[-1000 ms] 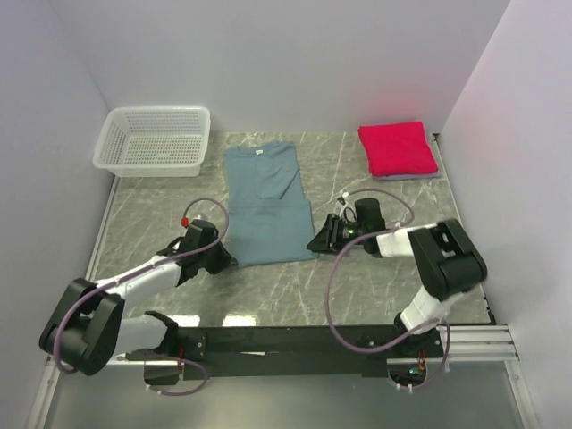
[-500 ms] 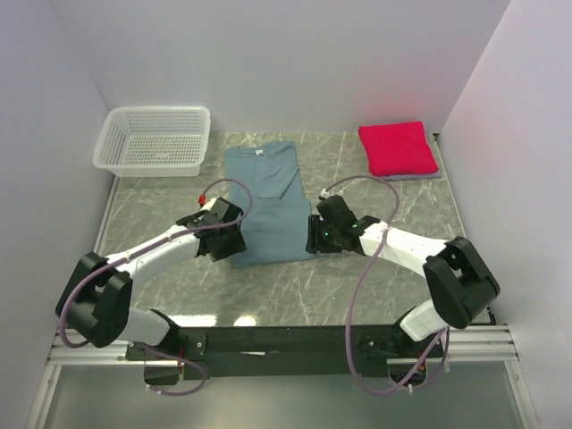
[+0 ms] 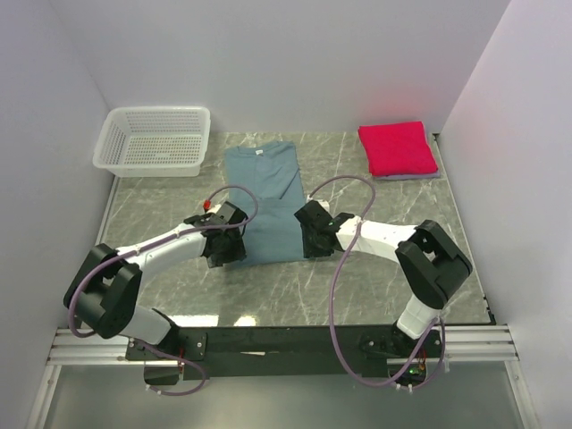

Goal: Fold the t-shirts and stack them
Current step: Fold the tshirt

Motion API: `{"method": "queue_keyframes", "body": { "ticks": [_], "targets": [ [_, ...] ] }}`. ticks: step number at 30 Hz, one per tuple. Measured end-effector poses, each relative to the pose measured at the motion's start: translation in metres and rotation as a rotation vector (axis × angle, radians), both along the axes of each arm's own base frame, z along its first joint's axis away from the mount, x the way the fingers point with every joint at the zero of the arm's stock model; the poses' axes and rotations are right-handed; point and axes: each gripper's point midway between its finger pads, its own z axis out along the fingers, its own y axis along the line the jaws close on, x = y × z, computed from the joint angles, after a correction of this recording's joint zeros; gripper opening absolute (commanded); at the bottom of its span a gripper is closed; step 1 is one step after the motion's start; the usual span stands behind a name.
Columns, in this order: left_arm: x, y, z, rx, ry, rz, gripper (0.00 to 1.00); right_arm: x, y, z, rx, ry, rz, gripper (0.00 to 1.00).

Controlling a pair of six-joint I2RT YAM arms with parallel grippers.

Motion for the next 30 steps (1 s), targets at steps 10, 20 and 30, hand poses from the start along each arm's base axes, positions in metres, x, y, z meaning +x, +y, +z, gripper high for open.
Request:
{"method": "queue_keyframes", "body": {
  "ticks": [10, 20, 30],
  "targets": [
    [-0.009, -0.001, -0.009, 0.028, 0.043, -0.031, 0.58, -0.002, 0.006, -0.001, 0.007, -0.009, -0.024, 0.04],
    [-0.009, -0.006, -0.013, 0.037, 0.06, -0.041, 0.53, -0.002, 0.007, -0.001, 0.006, -0.011, -0.018, 0.01],
    [-0.007, -0.01, -0.018, 0.029, 0.068, -0.037, 0.42, -0.002, 0.007, -0.001, 0.007, -0.019, 0.0, 0.0]
  ]
}}
